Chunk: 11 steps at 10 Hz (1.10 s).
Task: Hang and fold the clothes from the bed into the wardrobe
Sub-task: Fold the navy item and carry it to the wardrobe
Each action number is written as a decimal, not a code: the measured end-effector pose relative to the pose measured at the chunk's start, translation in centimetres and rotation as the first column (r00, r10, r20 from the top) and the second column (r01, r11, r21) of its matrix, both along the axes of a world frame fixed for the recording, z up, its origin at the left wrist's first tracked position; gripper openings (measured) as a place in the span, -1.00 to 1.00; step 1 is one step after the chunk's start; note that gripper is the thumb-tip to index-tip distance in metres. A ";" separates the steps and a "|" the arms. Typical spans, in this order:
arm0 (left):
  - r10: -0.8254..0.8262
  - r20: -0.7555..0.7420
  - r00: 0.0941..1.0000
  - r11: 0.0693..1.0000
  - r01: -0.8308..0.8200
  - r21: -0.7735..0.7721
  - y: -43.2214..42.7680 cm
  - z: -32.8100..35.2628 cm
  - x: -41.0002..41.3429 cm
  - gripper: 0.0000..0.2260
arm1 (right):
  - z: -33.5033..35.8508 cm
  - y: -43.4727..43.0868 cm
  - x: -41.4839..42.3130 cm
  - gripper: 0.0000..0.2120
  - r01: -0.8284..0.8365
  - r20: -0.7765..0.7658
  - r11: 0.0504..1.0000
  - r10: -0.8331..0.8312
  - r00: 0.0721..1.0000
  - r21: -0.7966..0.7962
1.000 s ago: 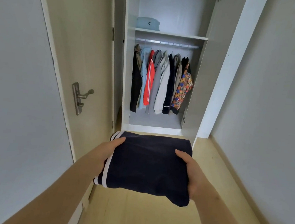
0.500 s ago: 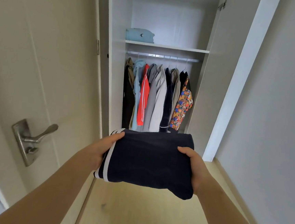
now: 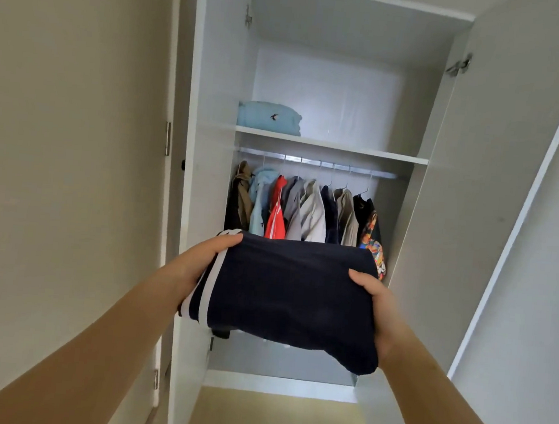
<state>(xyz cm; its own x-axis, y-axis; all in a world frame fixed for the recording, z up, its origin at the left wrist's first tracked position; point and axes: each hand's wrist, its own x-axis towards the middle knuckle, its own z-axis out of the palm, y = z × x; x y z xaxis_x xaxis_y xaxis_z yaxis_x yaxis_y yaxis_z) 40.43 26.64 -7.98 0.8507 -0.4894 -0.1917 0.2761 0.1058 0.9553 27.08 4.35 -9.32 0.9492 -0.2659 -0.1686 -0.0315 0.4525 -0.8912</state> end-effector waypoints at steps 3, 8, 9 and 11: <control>-0.033 0.148 0.988 0.978 0.063 -0.201 -8.5 2.8 14.0 -0.53 | 2.6 -9.1 14.1 -0.62 -0.058 0.105 0.998 0.056 0.993 0.013; 0.278 0.540 0.794 0.957 -0.276 -0.088 -29.0 17.2 40.1 -0.55 | 12.8 -27.5 37.7 -0.65 -0.096 0.359 0.994 0.075 0.930 0.041; 0.176 0.512 0.841 0.984 -0.157 -0.081 -31.5 19.2 43.6 -0.58 | 14.3 -29.5 41.8 -0.68 -0.086 0.393 0.996 0.070 0.917 0.023; 0.018 0.596 0.803 0.949 0.174 -0.263 -34.9 22.0 49.1 -0.77 | 18.4 -34.2 49.4 -0.80 -0.005 0.439 0.995 0.047 0.897 -0.095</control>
